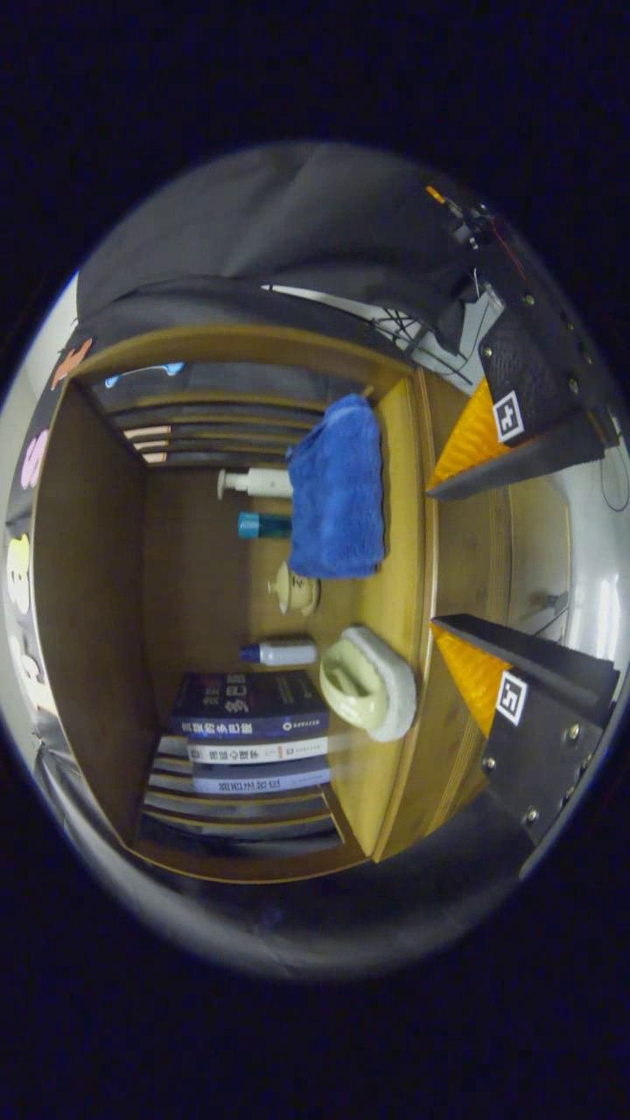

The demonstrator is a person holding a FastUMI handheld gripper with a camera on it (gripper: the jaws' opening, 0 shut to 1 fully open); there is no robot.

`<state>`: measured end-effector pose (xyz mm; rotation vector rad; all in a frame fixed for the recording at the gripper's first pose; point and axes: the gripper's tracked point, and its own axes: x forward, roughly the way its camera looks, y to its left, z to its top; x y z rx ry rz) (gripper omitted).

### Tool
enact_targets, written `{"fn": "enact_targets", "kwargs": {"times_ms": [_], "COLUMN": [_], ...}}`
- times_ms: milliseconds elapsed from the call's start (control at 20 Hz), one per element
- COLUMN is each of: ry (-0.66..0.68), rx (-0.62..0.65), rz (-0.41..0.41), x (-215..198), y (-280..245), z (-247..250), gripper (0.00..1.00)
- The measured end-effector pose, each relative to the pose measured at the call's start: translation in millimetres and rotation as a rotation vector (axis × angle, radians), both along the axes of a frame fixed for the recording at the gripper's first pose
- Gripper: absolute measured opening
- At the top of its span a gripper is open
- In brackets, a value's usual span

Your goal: Pull open the drawer, take out the items inside it, and place them on the countertop above the cabinet.

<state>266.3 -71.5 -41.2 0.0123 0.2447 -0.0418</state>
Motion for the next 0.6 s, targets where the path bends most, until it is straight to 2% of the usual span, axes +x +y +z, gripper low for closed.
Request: {"fn": "enact_targets", "kwargs": {"times_ms": [250,600], "ry": [-0.015,0.045], "rx": [-0.088,-0.141], "rz": [-0.037,-0.072], "x": [-27,-71], "y": [-67,-168], "z": [2,-39], "gripper": [0.79,0.79]}}
